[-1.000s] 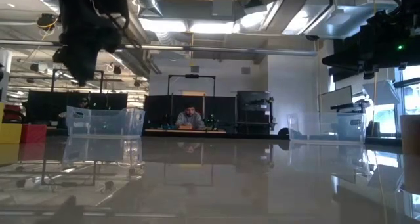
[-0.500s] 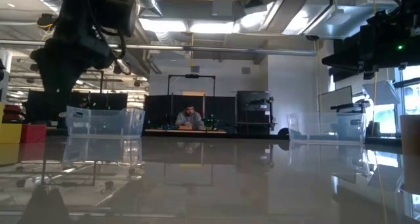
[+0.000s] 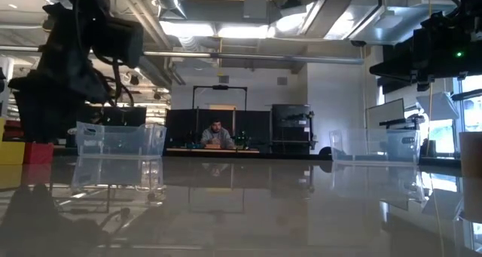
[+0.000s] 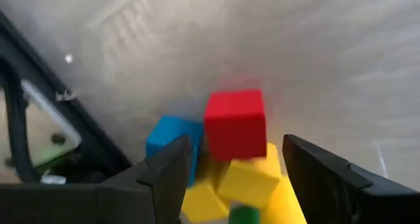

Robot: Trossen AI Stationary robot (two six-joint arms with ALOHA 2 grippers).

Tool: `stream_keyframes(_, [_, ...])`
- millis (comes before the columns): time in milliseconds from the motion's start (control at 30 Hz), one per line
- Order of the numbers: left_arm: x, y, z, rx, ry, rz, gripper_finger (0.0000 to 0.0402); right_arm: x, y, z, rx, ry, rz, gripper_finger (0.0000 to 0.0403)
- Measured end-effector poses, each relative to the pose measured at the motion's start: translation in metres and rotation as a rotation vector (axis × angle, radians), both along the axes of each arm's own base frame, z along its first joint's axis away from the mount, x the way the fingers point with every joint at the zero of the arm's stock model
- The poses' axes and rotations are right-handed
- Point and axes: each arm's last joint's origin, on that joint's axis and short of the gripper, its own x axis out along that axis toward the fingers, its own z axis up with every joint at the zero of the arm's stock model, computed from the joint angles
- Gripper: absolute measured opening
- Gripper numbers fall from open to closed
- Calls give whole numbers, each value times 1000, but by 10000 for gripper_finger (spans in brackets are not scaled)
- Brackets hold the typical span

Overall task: Sort blocks by size
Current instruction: Put the left red cube block into the top left transparent bin

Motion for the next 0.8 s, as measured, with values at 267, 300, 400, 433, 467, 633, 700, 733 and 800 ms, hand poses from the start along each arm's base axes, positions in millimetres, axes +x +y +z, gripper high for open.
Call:
stream_keyframes(267, [-10,-1,-21,-1,8,-6,228,0,0,0,0,1,0,17])
stream_keyframes(300, [-11,-1,-23,-1,6,-5,227,0,0,0,0,1,0,17])
stream_keyframes(400, [-8,-1,-24,3,-25,-14,216,0,0,0,0,1,0,17])
stream_keyframes(433, [-7,-1,-24,4,-36,-22,208,0,0,0,0,1,0,17])
stream_keyframes(467, [-6,-1,-24,4,-44,-32,199,0,0,0,0,1,0,17])
stream_keyframes(633, [-6,0,-24,1,-50,-67,137,0,0,0,0,1,0,17])
stream_keyframes(700, [-5,0,-23,-6,-54,-87,119,0,0,0,0,1,-1,17])
stream_keyframes(733, [-5,0,-22,-10,-57,-90,119,0,0,0,0,2,0,17])
stream_keyframes(800, [0,1,-15,-11,-76,-101,119,0,0,0,-1,-2,-1,17])
